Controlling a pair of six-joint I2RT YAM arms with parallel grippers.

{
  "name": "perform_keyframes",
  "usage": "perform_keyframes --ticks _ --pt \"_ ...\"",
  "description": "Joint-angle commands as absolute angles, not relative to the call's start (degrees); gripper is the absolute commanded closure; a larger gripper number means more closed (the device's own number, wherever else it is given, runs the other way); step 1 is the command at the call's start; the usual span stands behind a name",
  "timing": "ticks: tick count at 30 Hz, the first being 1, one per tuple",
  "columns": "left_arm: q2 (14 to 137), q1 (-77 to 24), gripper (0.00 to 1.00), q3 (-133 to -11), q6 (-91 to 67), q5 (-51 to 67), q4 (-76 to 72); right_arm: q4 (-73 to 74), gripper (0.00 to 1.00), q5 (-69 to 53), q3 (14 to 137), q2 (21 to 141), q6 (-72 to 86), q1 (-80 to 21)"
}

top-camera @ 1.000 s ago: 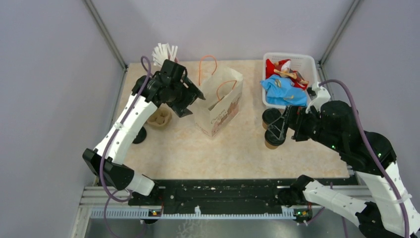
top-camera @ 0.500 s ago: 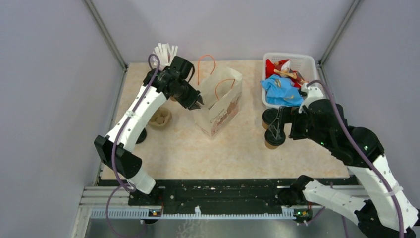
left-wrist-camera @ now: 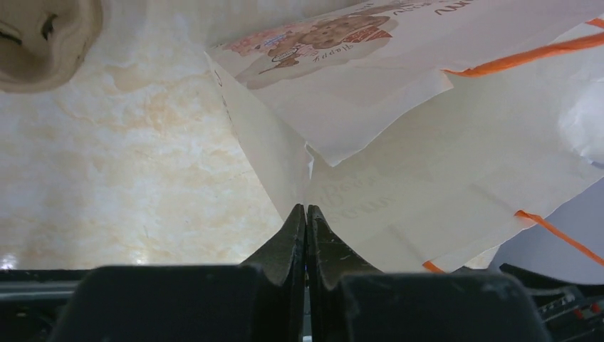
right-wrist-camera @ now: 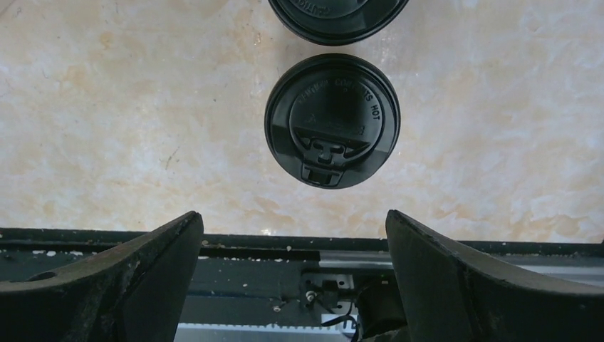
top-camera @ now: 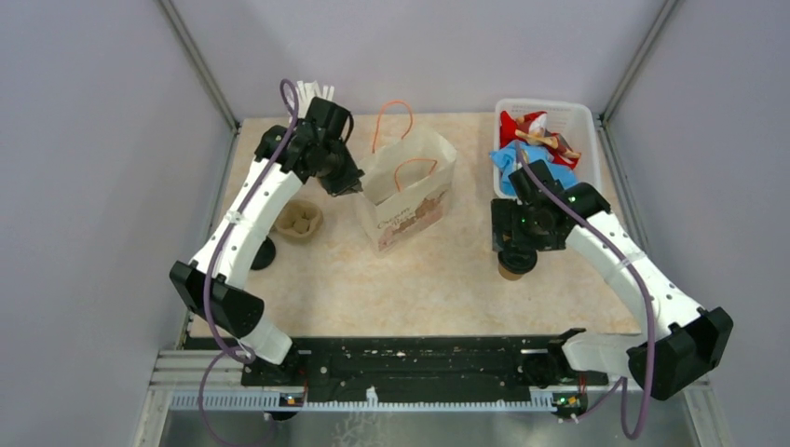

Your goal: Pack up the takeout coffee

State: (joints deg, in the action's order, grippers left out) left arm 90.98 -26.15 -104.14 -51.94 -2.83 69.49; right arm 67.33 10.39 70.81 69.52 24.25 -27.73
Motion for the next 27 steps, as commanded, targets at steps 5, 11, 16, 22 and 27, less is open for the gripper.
perform_keyframes --ticks 5,11,16,22,27 --pt "86.1 -26.0 0.93 -102.2 -41.5 -3.7 62.7 63.7 0.03 8.5 69.3 73.1 26.3 -24.3" --pt "87.3 -26.0 0.91 -101.9 -39.0 -4.0 62.6 62.9 0.08 7.2 66.7 73.8 25.8 -20.8" --pt "87.6 -25.9 0.89 -101.9 -38.5 -4.2 62.1 61.2 0.13 4.7 64.6 73.5 24.1 -19.4" --pt "88.1 -25.9 0.87 -102.0 -37.9 -4.0 62.1 59.5 0.11 6.2 63.3 74.1 23.5 -19.4" --pt "88.3 -25.9 0.87 -102.0 -37.9 -3.7 62.1 58.7 0.17 8.0 63.9 75.3 23.0 -19.4"
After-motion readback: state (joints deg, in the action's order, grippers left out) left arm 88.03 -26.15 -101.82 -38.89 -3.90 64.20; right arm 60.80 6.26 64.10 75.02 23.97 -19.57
